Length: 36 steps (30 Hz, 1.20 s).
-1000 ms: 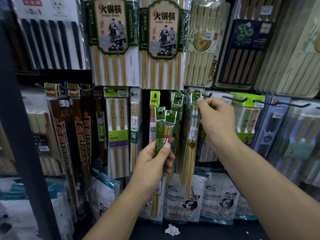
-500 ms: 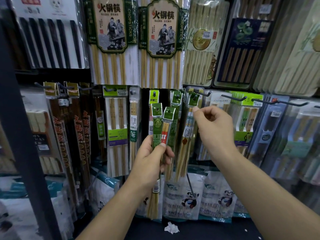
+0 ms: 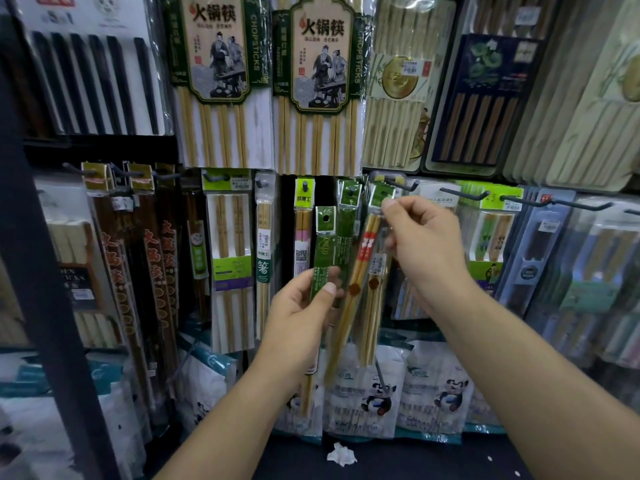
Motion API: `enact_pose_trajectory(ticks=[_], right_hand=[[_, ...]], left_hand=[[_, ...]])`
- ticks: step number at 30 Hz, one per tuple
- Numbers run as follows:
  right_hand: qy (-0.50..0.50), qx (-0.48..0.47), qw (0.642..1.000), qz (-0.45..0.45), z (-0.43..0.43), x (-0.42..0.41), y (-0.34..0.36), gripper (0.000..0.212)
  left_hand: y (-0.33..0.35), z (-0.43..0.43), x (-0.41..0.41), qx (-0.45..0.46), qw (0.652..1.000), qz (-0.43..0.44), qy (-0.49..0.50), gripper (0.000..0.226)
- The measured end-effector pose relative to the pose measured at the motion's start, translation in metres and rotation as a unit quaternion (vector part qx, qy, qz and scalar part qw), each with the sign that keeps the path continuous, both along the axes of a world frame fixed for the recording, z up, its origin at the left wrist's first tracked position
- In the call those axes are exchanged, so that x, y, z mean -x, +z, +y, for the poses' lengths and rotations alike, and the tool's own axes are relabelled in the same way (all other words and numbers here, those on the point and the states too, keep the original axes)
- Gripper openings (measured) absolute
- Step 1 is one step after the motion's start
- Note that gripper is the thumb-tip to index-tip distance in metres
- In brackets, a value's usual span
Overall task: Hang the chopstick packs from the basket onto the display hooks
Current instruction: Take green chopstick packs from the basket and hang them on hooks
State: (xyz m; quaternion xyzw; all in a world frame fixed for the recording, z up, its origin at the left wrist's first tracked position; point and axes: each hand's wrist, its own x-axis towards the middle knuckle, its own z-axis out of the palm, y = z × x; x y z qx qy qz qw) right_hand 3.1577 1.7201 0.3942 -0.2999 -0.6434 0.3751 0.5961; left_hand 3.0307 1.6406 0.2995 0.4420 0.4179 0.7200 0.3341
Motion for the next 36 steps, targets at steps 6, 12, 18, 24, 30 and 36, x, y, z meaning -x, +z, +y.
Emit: enact_pose_trajectory(ticks=[6, 12, 18, 24, 30, 36], right_hand=[[-0.031, 0.027, 0.999, 0.010, 0.017, 0.003, 0.007, 0.031], [-0.036, 0.035, 0.999, 0.021, 0.022, 0.005, 0.007, 0.032], [-0.049, 0.022, 0.999, -0.004, 0.024, 0.003, 0.005, 0.030], [-0.086, 0.005, 0.996, -0.019, 0.022, -0.004, -0.004, 0.020], [-0.015, -0.039, 0.998, -0.054, 0.003, -0.014, -0.017, 0.017], [0.004, -0.037, 0.999, -0.029, 0.009, -0.016, -0.004, 0.021]], left_hand=[[-0.004, 0.001, 0.010, 0.020, 0.999, 0.021, 0.028, 0.030], [-0.008, 0.002, 0.009, 0.030, 0.999, 0.034, 0.024, 0.029], [-0.006, 0.002, 0.007, 0.039, 0.999, 0.009, 0.010, 0.031], [-0.004, 0.000, 0.008, 0.047, 0.999, 0.016, 0.009, 0.039], [0.014, 0.008, -0.012, 0.007, 0.997, 0.075, 0.005, 0.030], [0.035, 0.020, -0.027, -0.025, 0.988, 0.152, 0.031, 0.034]])
